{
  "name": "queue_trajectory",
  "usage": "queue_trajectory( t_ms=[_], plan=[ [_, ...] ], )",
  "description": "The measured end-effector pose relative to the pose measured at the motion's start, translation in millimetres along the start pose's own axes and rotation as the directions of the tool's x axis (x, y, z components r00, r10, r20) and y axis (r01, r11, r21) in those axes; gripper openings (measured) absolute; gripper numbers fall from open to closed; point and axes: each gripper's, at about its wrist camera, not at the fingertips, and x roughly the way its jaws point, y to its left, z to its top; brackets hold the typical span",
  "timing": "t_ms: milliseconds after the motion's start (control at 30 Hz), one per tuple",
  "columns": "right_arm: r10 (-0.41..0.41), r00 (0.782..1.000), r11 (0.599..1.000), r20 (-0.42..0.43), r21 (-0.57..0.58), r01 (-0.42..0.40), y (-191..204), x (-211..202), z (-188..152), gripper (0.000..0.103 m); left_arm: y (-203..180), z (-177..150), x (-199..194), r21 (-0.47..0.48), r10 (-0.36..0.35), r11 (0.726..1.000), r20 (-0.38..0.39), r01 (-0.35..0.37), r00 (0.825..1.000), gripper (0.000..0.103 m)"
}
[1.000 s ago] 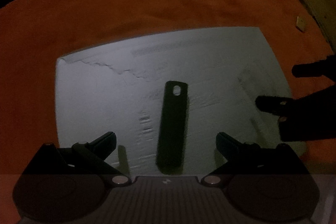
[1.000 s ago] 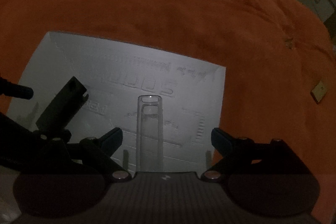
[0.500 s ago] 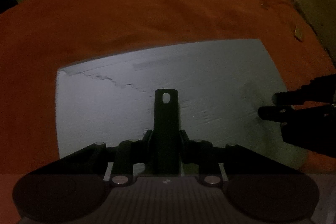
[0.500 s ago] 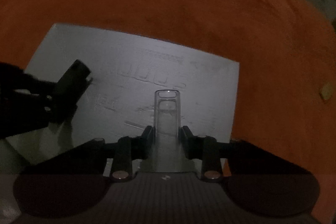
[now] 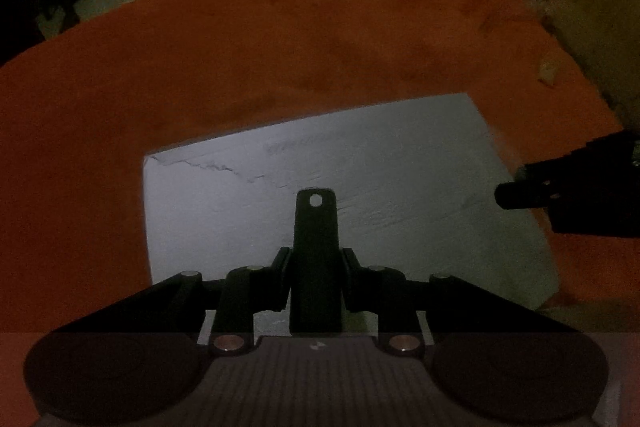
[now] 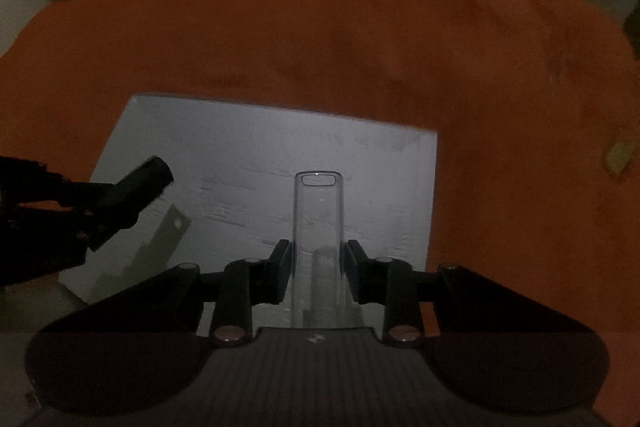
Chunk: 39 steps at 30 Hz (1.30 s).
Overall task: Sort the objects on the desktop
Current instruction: 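Lift the black cylinder and clear tube and carry both over the white box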
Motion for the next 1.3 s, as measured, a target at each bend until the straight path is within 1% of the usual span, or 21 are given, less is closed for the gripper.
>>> queue_trajectory(
  t_ms=[200,333,433,533,633,700,833,967,1200,1300],
  plan=[
    [0.001,1.0,0.999,0.018,-0.033,0.0,12,-21,-9,0.032,2,-13,-12,0.01,0.013,1.0,0.012,-0.013,1.0,0.021],
    [0.023,1.0,0.997,0.003,-0.067,-0.022,23,-31,-23,0.032,4,-18,-27,0.003,-0.01,1.0,0.022,0.01,1.0,0.021],
    [0.064,0.998,0.996,-0.004,-0.061,-0.064,29,-42,-30,0.032,7,-22,-40,0.006,-0.024,1.0,0.037,0.024,0.999,0.021],
    [0.102,0.995,0.994,0.012,-0.046,-0.102,35,-57,-33,0.032,10,-22,-58,0.011,-0.033,0.999,0.074,0.032,0.997,0.021],
    [0.139,0.99,0.99,0.036,-0.043,-0.137,40,-72,-40,0.032,14,-25,-73,-0.021,-0.061,0.998,0.095,0.063,0.994,0.021],
    [0.158,0.986,0.987,0.044,-0.038,-0.156,42,-81,-44,0.032,13,-29,-80,-0.025,-0.071,0.997,0.099,0.074,0.993,0.021],
    [0.177,0.983,0.984,0.056,-0.042,-0.175,44,-98,-52,0.032,8,-40,-94,-0.029,-0.096,0.995,0.084,0.099,0.992,0.021],
    [0.197,0.978,0.98,0.065,-0.054,-0.194,43,-110,-62,0.032,-1,-49,-108,-0.004,-0.074,0.997,0.09,0.075,0.993,0.021],
    [0.203,0.978,0.979,0.051,-0.033,-0.202,39,-127,-82,0.032,-13,-73,-129,0.01,-0.132,0.991,0.089,0.131,0.987,0.021],
    [0.219,0.975,0.975,0.025,-0.044,-0.218,43,-134,-91,0.032,-19,-85,-133,0.038,-0.149,0.988,0.063,0.147,0.987,0.021]
  ],
)
